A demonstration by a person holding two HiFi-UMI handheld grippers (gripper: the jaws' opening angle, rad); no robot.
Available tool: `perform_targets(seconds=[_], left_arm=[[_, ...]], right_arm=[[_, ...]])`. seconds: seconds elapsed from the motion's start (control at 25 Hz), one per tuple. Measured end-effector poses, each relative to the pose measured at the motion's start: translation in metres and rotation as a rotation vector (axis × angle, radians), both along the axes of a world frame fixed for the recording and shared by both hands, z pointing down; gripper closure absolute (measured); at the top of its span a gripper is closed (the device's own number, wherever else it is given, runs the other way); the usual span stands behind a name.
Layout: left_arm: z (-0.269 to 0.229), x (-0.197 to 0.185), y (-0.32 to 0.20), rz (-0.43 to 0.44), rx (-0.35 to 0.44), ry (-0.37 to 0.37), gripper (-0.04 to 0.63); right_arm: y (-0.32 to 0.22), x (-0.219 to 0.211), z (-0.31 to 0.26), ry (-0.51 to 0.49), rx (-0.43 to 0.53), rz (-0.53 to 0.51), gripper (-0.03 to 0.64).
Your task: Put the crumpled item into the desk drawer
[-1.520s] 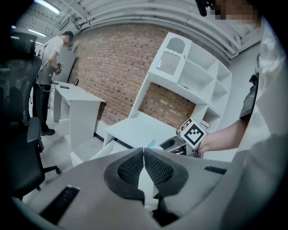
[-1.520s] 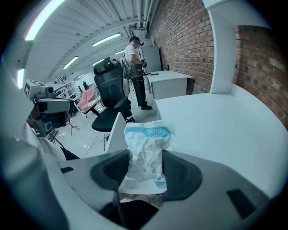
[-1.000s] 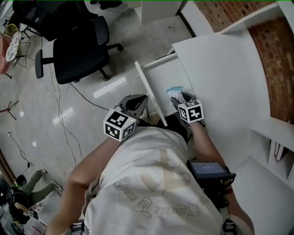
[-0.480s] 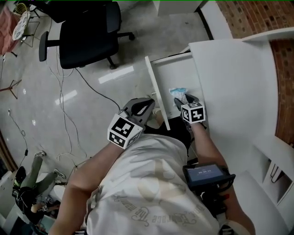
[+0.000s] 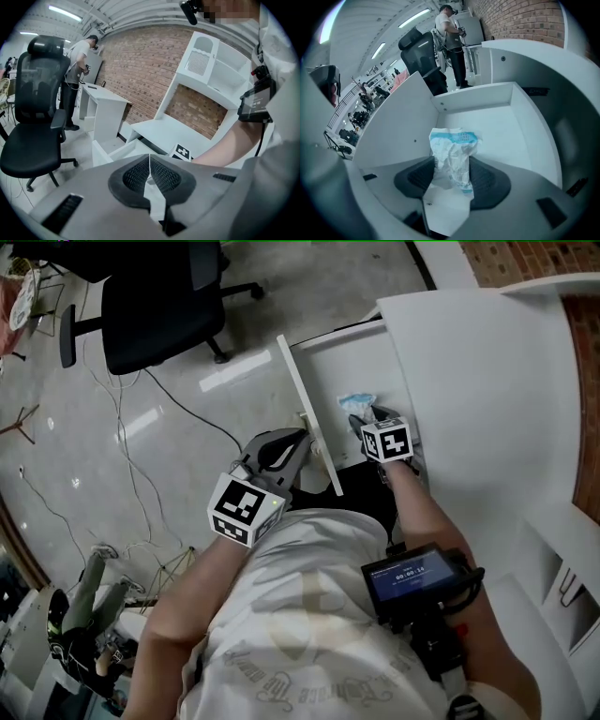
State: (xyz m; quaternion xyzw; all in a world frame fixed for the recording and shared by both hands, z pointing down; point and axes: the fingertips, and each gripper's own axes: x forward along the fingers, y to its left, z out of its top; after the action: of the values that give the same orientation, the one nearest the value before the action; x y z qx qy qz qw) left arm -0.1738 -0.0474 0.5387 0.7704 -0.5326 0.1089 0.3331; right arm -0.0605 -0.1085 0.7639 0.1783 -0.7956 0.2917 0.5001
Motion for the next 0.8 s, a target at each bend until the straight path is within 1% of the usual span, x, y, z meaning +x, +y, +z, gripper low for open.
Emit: perform_targets(seconds=[0.12, 0.28, 0.36, 0.6, 0.8], left_arm=[[0.007, 0.001, 0.006, -0.023, -0.025, -0.002, 0.571], [0.016, 0.007, 0.014, -0.039, -0.056, 0.006, 0.571], [0.021, 0.007, 0.019, -0.053, -0.07, 0.01, 0.571], [0.036, -0.006, 0.032, -0.111, -0.108, 0.023, 0.571], [0.042, -0.005, 0.041, -0.131, -0.128, 0.027, 0.571]], right_arm=[[-0.003, -0.001, 0.017, 0.025, -0.018, -0.008, 0.377], [-0.011, 0.001, 0.037, 0.056, -0.036, 0.01, 0.376], [-0.012, 0.0, 0.044, 0.066, -0.038, -0.005, 0.376], [-0.02, -0.012, 0.065, 0.092, -0.012, -0.039, 0.376], [-0.024, -0.014, 0.074, 0.106, 0.001, -0.059, 0.376]])
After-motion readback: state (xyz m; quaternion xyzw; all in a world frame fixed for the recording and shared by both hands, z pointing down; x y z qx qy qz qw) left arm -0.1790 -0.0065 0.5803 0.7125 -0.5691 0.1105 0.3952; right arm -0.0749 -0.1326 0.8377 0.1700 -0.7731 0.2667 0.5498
